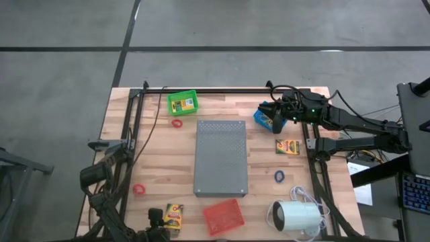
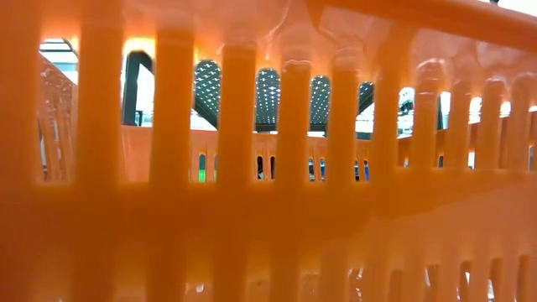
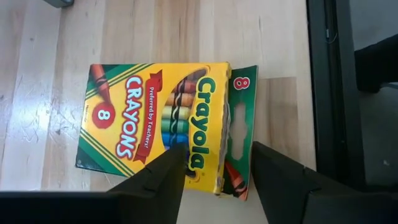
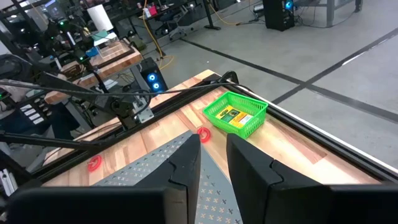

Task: Pick & Place Office Desk Supplies
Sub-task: Put the bottom yellow crayon box into the green basket

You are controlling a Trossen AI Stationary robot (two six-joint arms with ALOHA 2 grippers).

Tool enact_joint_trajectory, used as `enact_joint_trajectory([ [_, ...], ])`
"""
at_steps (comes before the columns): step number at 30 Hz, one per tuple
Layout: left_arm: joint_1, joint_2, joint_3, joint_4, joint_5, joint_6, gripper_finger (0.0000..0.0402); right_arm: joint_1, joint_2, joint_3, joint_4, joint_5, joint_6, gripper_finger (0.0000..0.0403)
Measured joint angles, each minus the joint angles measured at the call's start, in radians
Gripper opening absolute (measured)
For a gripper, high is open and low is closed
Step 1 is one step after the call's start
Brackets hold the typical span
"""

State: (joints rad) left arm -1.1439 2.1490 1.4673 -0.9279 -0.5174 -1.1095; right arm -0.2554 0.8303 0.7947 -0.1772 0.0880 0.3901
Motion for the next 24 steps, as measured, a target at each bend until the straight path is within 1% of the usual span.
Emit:
enact_joint_trajectory([
  [6, 0.000, 0.001, -0.001, -0.013, -0.006, -0.023, 0.0146, 0.000, 0.000, 0.000, 0.000, 0.000, 0.000, 0.0068],
  [11, 0.001, 0.002, -0.003, -0.030, -0.013, -0.051, 0.0121, 0.000, -0.001, 0.000, 0.000, 0.000, 0.000, 0.0072],
  [24, 0.003, 0.002, 0.005, -0.006, -0.032, -0.047, 0.0117, 0.000, -0.001, 0.000, 0.000, 0.000, 0.000, 0.0084],
])
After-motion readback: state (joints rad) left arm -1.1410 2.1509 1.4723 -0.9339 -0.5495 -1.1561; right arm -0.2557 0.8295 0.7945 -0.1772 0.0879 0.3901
